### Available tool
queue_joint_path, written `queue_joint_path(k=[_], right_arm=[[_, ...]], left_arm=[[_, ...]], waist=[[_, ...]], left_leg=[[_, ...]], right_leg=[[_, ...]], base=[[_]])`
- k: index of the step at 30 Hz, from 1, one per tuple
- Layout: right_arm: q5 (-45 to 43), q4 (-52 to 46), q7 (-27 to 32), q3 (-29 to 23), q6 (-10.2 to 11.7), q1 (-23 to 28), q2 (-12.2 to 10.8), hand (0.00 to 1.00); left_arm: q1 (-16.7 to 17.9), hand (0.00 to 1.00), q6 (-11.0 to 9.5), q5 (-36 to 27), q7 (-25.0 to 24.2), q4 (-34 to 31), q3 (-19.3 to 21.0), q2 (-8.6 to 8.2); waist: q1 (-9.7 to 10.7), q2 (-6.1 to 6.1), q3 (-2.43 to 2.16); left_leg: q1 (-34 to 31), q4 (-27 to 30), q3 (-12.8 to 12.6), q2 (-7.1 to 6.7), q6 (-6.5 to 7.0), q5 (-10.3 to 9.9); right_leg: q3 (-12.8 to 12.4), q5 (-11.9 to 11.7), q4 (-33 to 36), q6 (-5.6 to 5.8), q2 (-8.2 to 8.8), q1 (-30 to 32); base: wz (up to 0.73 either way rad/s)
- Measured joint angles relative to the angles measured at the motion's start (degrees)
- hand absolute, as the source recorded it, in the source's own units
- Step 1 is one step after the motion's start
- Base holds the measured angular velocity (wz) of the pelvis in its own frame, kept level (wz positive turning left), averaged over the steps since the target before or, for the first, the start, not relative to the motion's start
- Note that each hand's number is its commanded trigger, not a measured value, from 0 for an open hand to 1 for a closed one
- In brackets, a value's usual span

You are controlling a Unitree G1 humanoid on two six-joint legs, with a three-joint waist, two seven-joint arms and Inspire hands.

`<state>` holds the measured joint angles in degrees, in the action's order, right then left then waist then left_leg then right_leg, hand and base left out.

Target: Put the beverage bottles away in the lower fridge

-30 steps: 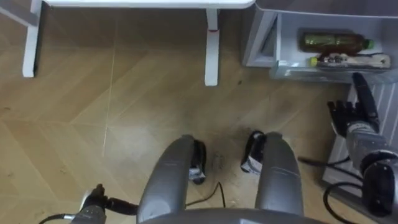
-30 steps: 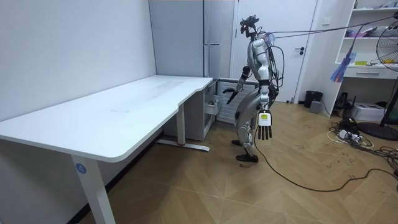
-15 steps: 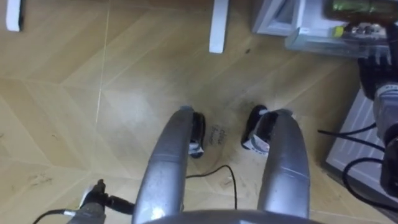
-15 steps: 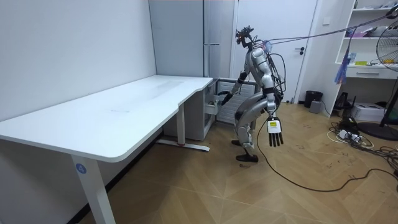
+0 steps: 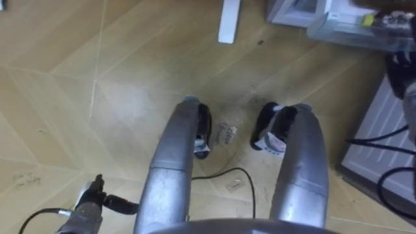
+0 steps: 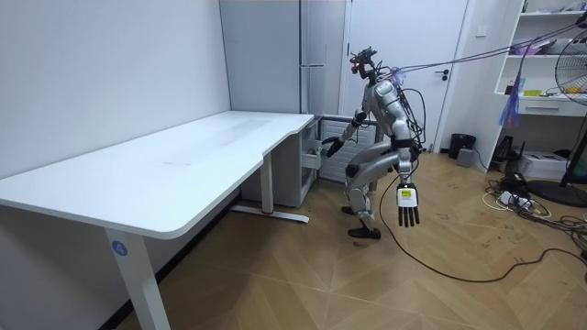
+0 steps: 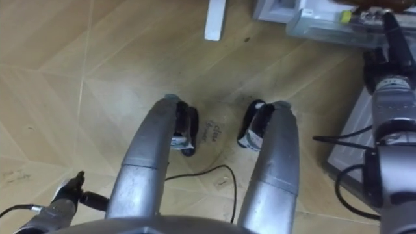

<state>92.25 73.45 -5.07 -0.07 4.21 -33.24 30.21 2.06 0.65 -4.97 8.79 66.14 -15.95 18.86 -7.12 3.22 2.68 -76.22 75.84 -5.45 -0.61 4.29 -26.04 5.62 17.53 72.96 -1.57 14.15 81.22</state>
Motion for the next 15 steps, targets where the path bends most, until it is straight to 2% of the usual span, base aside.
queue_joint_path(k=[2, 7, 9, 13, 15], right_arm=[[0.0, 0.0, 0.7, 1.2, 0.9, 0.0, 0.0, 0.00], [0.0, -3.9, 5.6, 3.2, 1.1, 0.0, 0.1, 0.00], [0.0, -6.2, 7.8, 4.4, 1.1, 0.0, 0.1, 0.00], [2.3, -10.2, 13.3, 7.1, 2.0, 0.0, 0.3, 0.00], [2.6, -14.3, 17.8, 9.1, 2.1, 0.0, 0.7, 0.00]], left_arm=[[0.2, 0.00, 0.1, 0.0, 0.1, -0.3, 0.1, 0.76], [3.0, 0.00, 0.3, 0.0, -0.5, -3.9, 0.1, 2.15], [3.5, 0.00, 0.3, 0.0, -0.5, -3.9, 0.3, 2.18], [4.8, 0.00, 0.1, 0.0, -0.3, -3.9, 1.4, 2.33], [6.7, 0.00, -0.4, 0.0, -0.2, -4.2, 1.9, 3.18]], waist=[[-0.7, 0.71, 0.42], [-0.7, 1.55, 0.41], [-0.8, 1.95, 0.63], [-1.6, 2.18, 0.58], [-1.7, 2.30, 0.63]], left_leg=[[-0.3, 0.0, 0.0, -0.06, -0.26, 0.1], [-1.2, 0.1, 0.1, -0.05, -0.75, 0.4], [-1.3, 0.2, 0.2, -0.12, -0.92, 0.5], [-1.3, 0.6, 1.1, -0.10, -1.50, 0.5], [-1.1, 0.7, 1.4, -0.17, -2.12, 0.6]], right_leg=[[0.0, 0.2, 0.4, -0.13, 0.52, 0.5], [0.1, 1.1, 1.1, -0.31, 0.84, 1.6], [0.4, 1.3, 1.1, -0.60, 0.93, 2.0], [2.4, 4.3, 2.1, -0.79, 2.67, 1.9], [2.7, 6.1, 2.9, -0.94, 2.93, 1.9]], base=[[0.02], [0.00], [-0.18], [-0.12], [-0.11]])
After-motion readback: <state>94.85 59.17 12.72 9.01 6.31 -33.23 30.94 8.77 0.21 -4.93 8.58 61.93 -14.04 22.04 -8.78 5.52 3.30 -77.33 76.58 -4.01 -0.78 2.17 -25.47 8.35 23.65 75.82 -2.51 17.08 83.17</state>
